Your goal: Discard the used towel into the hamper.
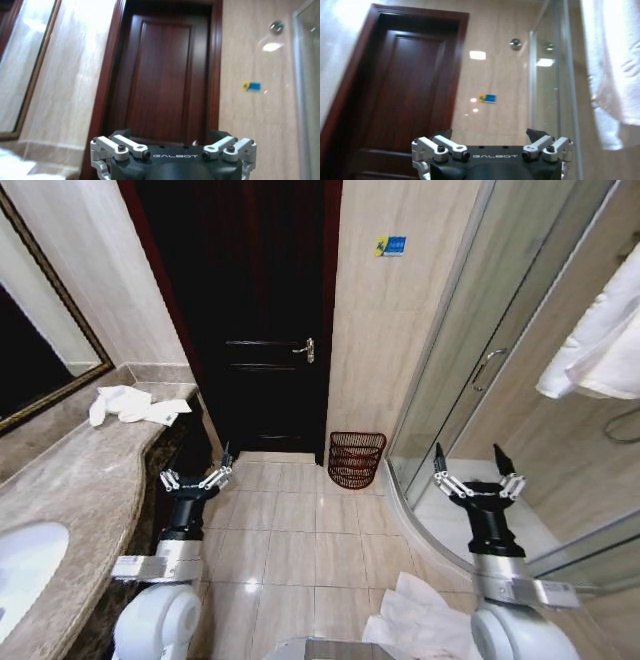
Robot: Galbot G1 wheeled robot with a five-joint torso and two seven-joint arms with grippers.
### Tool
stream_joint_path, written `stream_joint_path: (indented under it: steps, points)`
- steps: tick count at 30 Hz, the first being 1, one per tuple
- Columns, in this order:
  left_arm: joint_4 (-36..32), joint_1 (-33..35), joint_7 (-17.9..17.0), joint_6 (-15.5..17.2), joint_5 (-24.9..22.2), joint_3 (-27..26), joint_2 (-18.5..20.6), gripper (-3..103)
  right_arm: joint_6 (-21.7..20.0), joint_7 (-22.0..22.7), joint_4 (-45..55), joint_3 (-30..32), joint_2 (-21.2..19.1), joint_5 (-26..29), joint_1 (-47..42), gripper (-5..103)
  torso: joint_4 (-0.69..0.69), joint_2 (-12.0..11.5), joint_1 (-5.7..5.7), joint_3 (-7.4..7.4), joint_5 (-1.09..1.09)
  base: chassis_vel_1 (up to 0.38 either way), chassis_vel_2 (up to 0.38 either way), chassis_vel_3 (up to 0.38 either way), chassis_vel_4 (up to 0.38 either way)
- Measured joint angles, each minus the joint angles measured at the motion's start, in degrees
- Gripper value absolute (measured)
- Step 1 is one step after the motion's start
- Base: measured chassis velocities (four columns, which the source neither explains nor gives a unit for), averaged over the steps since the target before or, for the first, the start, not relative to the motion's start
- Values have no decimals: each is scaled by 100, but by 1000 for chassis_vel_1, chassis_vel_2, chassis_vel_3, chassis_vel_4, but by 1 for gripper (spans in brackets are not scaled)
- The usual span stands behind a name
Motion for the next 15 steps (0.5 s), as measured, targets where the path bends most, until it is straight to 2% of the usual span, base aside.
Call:
stream_joint_path:
  steps: [4, 5, 8, 11, 15]
  points:
    - [557, -46, -225, -163, 254, 241, -135, 100, 62, -35, -88, 71, -4, 125, -10, 100, 0, 0, 0, 0, -1, 0, 0, 0, 0]
    - [557, -46, -225, -163, 254, 241, -135, 100, 62, -35, -88, 71, -4, 125, -10, 100, 0, 0, 0, 0, -1, 0, 0, 0, 0]
    - [924, -189, -191, -445, 265, 236, -179, 100, 78, -104, -175, 66, 10, 163, -77, 100, 0, 0, 0, 0, -2, 0, 0, 0, 0]
    - [937, -207, -171, -455, 179, 223, -144, 100, 91, -96, -228, 46, 30, 163, -57, 100, 0, 0, 0, 0, 0, 0, 0, 0, 0]
    - [781, -288, -61, -194, 51, 232, -167, 100, 126, -9, -282, 44, -20, 363, 49, 100, 0, 0, 0, 0, 0, 0, 0, 0, 0]
